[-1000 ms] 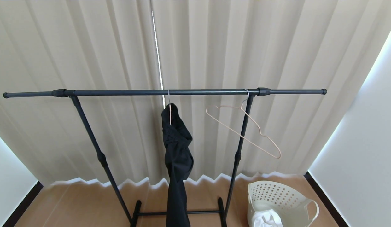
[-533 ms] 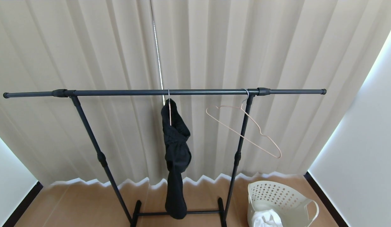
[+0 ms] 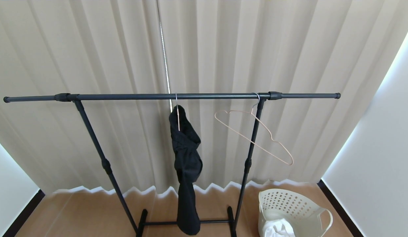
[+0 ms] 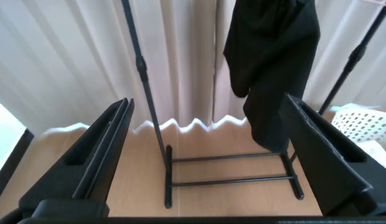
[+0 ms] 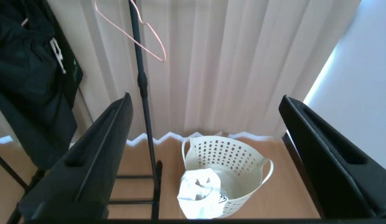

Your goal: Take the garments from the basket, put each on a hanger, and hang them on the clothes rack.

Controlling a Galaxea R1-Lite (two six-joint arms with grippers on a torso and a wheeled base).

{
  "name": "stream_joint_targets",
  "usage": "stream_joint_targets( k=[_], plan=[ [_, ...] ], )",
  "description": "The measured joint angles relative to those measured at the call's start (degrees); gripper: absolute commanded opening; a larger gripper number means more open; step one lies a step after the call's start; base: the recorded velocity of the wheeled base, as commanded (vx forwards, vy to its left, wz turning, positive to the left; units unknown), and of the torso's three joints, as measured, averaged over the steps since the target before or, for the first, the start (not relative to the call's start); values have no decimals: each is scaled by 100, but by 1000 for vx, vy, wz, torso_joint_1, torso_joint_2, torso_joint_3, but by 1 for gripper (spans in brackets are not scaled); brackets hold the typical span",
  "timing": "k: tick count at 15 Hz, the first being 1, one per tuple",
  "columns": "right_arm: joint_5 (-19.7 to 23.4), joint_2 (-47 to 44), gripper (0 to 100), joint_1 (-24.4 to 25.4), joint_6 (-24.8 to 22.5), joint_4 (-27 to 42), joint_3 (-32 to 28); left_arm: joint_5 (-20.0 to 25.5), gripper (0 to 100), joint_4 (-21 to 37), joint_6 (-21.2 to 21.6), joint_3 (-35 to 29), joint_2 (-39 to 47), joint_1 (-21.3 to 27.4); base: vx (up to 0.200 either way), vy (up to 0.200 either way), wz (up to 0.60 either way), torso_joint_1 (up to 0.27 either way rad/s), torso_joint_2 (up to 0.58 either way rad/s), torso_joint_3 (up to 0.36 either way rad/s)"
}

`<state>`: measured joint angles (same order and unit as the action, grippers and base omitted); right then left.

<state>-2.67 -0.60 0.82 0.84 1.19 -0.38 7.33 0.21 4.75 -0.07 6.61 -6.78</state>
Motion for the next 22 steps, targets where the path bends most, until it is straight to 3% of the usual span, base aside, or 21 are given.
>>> stream_joint_targets(
  k=[4, 9, 16, 22],
  plan=[
    [2, 60, 100, -22, 11, 4, -6, 301, 100, 6, 37, 0, -113, 37, 0, 0, 0, 0, 0, 0],
    [5, 69, 100, -22, 0, 0, -9, 439, 100, 15, 167, -6, -450, 649, 0, 0, 0, 0, 0, 0],
    [29, 69, 100, -22, 49, 2, -15, 249, 100, 6, -141, -4, -631, 699, 0, 0, 0, -90, 208, 112],
    [29, 67, 100, -22, 105, 2, -15, 241, 100, 6, -163, -2, -634, 696, 0, 0, 0, -146, 335, 185]
  ],
)
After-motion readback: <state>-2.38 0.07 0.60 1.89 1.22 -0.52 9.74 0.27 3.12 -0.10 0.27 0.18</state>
